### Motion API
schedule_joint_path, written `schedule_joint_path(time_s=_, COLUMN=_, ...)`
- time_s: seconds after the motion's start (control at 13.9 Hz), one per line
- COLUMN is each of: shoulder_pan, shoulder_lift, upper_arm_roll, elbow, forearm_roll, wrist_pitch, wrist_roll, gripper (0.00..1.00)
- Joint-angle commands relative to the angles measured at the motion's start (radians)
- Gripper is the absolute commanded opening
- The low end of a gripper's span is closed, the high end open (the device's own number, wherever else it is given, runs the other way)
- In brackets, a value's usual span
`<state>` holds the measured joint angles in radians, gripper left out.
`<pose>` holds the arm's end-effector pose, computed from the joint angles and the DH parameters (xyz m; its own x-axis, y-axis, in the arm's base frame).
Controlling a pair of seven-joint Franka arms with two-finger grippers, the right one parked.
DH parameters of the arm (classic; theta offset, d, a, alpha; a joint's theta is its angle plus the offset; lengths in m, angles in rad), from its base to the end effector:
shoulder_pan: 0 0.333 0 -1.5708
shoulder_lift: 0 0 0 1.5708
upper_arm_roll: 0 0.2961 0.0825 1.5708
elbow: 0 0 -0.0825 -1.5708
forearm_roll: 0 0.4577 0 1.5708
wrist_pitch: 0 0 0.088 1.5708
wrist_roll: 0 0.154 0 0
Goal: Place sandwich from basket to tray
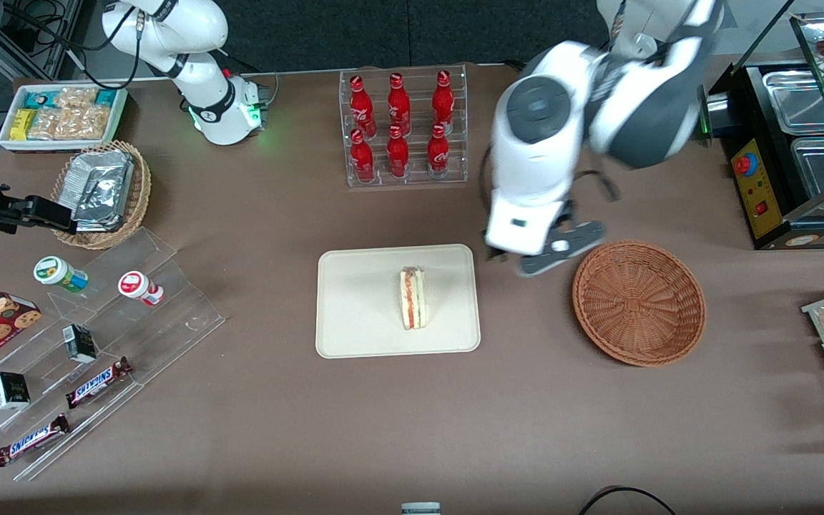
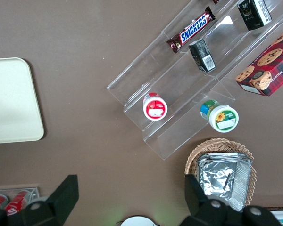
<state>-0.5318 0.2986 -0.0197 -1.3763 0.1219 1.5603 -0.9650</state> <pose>0.6065 -0.3494 0.4642 0.9183 0.3947 0.0297 0.3942 -0.9051 -0.1595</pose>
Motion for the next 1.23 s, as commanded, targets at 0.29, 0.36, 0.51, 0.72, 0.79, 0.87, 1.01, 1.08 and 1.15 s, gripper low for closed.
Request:
schedule_joint_path(time_s=0.29, shoulder_pan=0.261, shoulder_lift=-0.248, upper_arm_roll=-0.009, elbow=-0.144, forearm_roll=-0.088, wrist_pitch=-0.152, wrist_roll=0.429, gripper=1.0)
schedule_joint_path(time_s=0.36, shoulder_pan=0.301, shoulder_lift=-0.289, upper_arm_roll=-0.009, elbow=-0.183, forearm_roll=-0.096, wrist_pitch=-0.151, wrist_roll=0.495, gripper=1.0)
schedule_joint_path(time_s=0.51, shoulder_pan=0.378, shoulder_lift=-0.363, upper_arm_roll=-0.008, elbow=-0.249, forearm_roll=-0.125, wrist_pitch=-0.154, wrist_roll=0.637, gripper=1.0)
schedule_joint_path(time_s=0.72, shoulder_pan=0.484, shoulder_lift=-0.446, upper_arm_roll=-0.006, elbow=-0.329, forearm_roll=-0.143, wrist_pitch=-0.152, wrist_roll=0.808, gripper=1.0)
schedule_joint_path(time_s=0.79, shoulder_pan=0.495, shoulder_lift=-0.466, upper_arm_roll=-0.005, elbow=-0.351, forearm_roll=-0.142, wrist_pitch=-0.14, wrist_roll=0.816, gripper=1.0)
schedule_joint_path(time_s=0.87, shoulder_pan=0.495, shoulder_lift=-0.476, upper_arm_roll=0.013, elbow=-0.362, forearm_roll=-0.142, wrist_pitch=-0.134, wrist_roll=0.825, gripper=0.99)
schedule_joint_path(time_s=1.01, shoulder_pan=0.495, shoulder_lift=-0.484, upper_arm_roll=0.043, elbow=-0.359, forearm_roll=-0.145, wrist_pitch=-0.14, wrist_roll=0.87, gripper=0.99)
schedule_joint_path(time_s=1.08, shoulder_pan=0.493, shoulder_lift=-0.48, upper_arm_roll=0.043, elbow=-0.356, forearm_roll=-0.143, wrist_pitch=-0.134, wrist_roll=0.87, gripper=0.99)
schedule_joint_path(time_s=1.15, shoulder_pan=0.489, shoulder_lift=-0.466, upper_arm_roll=0.04, elbow=-0.34, forearm_roll=-0.142, wrist_pitch=-0.132, wrist_roll=0.862, gripper=1.0)
